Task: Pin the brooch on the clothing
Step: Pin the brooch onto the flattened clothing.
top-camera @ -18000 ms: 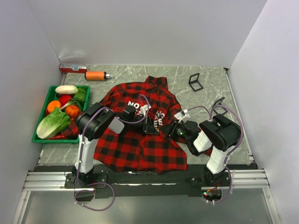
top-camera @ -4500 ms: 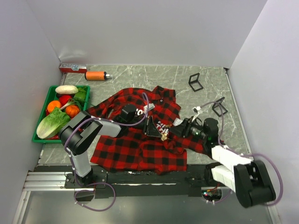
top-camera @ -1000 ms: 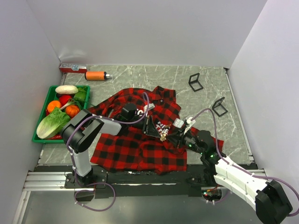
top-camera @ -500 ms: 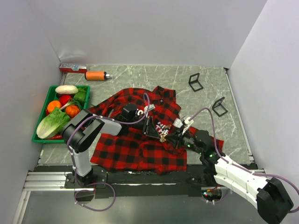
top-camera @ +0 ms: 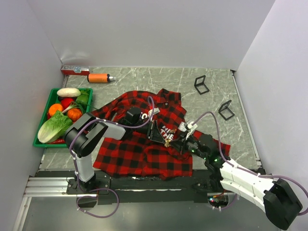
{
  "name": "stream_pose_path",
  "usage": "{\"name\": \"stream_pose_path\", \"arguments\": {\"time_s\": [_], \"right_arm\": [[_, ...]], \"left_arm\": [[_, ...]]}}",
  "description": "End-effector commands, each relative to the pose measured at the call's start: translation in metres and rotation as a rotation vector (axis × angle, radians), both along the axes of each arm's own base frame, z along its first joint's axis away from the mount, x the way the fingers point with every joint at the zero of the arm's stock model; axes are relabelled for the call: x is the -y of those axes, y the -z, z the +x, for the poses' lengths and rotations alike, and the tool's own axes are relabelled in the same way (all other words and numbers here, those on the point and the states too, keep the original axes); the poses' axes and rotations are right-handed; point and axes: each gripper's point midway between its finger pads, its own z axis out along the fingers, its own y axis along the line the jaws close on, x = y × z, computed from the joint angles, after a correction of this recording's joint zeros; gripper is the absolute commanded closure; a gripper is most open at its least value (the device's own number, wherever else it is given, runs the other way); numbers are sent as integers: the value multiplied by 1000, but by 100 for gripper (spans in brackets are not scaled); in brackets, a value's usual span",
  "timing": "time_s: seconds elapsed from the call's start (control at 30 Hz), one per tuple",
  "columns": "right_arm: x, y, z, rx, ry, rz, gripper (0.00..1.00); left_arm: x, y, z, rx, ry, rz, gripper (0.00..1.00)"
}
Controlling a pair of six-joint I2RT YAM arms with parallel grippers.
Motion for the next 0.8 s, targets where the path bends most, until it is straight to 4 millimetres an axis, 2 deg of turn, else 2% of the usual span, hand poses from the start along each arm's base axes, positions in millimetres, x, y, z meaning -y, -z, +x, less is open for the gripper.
{"name": "stream_pose_path", "arguments": {"time_s": [0.0,0.3,0.77], "right_arm": [[-7,-19,8,61,1,22,87],[-14,-13,7,41,-32,-8,97],[-23,-7,4,10,-94,-84,100]], "left_arm": [[7,-17,-1,56,42,-50,99],[8,-15,1,80,41,-27,99],[9,-21,7,133,30,-6,99]]}}
